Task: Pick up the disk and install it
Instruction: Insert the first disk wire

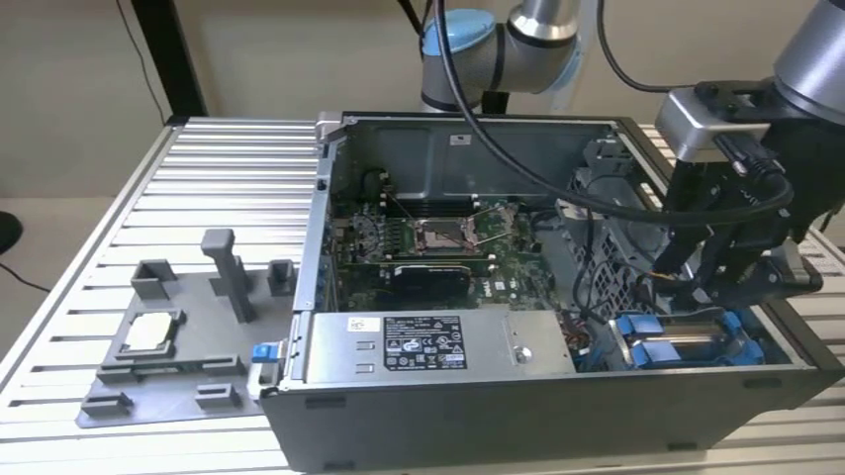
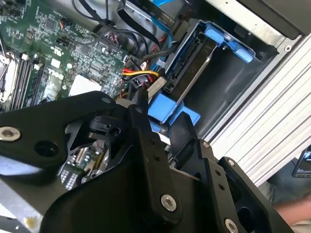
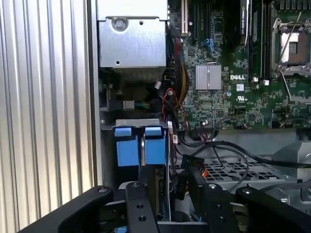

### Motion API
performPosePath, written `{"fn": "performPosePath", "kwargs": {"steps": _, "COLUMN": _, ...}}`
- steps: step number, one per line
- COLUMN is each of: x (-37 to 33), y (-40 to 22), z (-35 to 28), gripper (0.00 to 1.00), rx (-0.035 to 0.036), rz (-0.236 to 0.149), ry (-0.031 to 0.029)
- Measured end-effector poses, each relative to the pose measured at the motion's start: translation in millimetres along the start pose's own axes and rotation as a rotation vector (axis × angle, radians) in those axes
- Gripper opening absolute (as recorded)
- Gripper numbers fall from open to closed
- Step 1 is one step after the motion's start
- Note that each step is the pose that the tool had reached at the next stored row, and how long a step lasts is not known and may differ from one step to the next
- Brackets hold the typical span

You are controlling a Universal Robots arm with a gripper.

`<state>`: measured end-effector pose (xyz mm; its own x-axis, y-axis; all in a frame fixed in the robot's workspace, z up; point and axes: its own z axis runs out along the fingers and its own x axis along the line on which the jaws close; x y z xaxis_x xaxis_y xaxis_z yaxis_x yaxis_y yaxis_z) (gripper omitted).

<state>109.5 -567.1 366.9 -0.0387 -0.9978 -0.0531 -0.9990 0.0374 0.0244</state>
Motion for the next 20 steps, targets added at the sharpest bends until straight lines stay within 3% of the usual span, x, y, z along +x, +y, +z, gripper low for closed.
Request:
{"fn": "performPosePath", "kwargs": {"steps": 6, "x": -5.1, "y": 0.0, "z": 9.4, "gripper": 1.00, "rx": 0.0009, "rz": 0.018, "ry": -0.0030}}
{"fn": "performPosePath", "kwargs": {"steps": 11, "x": -12.0, "y": 0.0, "z": 10.1, "gripper": 1.00, "rx": 0.0009, "rz": 0.021, "ry": -0.0059}}
{"fn": "performPosePath", "kwargs": {"steps": 20, "x": -12.6, "y": -2.3, "z": 11.8, "gripper": 1.00, "rx": 0.0010, "rz": 0.022, "ry": -0.0058}}
